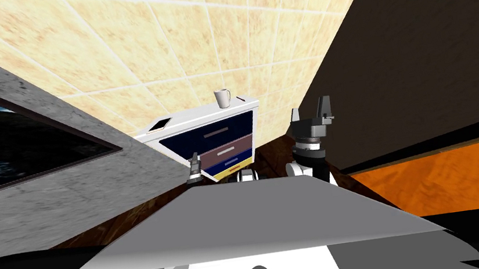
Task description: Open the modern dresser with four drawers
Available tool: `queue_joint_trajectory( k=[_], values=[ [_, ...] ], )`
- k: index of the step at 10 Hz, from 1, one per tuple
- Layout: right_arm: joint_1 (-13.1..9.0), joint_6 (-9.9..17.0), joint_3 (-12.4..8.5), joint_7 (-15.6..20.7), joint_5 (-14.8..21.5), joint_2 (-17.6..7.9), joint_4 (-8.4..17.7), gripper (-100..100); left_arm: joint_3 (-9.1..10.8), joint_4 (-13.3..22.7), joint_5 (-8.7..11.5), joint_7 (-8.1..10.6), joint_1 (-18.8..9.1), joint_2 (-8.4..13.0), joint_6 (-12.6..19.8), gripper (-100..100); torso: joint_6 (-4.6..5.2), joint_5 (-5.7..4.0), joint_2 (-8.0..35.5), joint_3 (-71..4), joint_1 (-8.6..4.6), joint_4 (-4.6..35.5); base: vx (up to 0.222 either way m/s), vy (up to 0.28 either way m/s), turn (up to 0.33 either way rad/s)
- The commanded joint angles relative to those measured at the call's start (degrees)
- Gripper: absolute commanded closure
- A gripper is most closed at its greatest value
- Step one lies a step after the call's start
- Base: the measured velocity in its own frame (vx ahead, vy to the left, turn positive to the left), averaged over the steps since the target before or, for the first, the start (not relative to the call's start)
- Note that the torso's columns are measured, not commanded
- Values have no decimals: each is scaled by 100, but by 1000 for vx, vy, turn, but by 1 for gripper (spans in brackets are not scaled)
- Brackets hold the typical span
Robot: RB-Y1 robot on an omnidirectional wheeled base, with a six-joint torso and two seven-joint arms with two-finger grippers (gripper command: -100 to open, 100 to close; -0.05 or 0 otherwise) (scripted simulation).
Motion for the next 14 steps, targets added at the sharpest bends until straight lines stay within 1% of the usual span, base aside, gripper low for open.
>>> queue_joint_trajectory(
  k=[1,2,5,8,11,14],
  values=[
    [0,0,0,0,0,0,0,0,-11,346,-15,-4,-66,-70,-67,-100,-4,-2,10,4,-1,3,35,-60,27],
    [0,0,0,0,0,0,0,0,-11,392,-15,-4,-66,-70,-67,-100,0,9,-1,2,3,-7,30,-52,-32],
    [0,0,0,0,0,0,0,0,46,943,-17,-12,-151,-195,-233,-100,-26,-18,29,12,-17,13,44,-77,28],
    [0,0,0,0,0,0,0,0,96,1419,-19,-19,-225,-382,-376,-100,-40,-32,71,32,-27,29,59,-101,20],
    [0,0,0,0,0,0,0,0,133,1772,-20,-24,-280,-678,-484,-100,-52,-39,105,50,-27,41,30,-76,23],
    [0,0,0,0,0,-1,0,0,153,1954,-20,-28,-307,-1042,-544,-100,-53,-39,94,42,-29,37,21,-37,11]
  ],
)
